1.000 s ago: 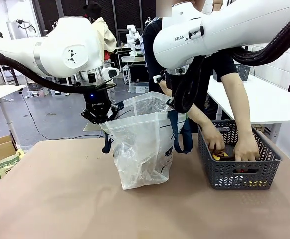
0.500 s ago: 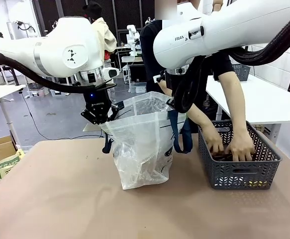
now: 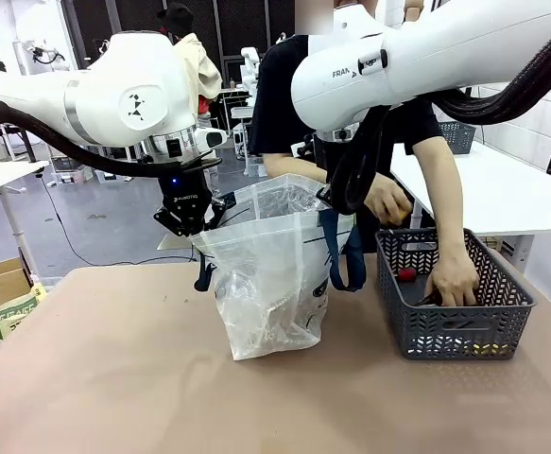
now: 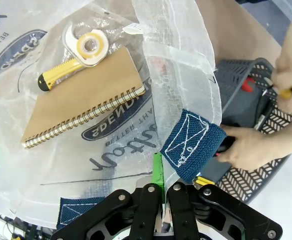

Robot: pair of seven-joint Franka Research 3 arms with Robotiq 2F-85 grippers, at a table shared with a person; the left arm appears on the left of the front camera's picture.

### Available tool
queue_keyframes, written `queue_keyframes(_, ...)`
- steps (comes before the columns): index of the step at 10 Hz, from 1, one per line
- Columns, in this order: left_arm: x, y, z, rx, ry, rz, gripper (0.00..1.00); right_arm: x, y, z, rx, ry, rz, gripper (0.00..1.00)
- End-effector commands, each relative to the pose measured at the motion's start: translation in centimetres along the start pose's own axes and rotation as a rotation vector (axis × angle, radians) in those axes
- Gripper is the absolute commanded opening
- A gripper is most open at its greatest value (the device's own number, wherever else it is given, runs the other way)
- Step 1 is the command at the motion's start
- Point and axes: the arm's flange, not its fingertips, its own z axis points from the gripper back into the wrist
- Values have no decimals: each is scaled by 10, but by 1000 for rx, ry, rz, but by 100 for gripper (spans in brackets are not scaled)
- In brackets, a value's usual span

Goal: Transfer purchased items from the store into the shopping bag.
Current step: Move the Reusable shopping bag to the right side of the table.

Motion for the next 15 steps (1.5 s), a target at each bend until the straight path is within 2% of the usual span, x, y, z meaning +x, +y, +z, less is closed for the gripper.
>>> queue_keyframes(1,0,1,0,1,-1,2,0,-1,0,-1,0,3,-5,0)
queue_keyframes(15,0,1,0,1,-1,2,0,-1,0,-1,0,3,-5,0)
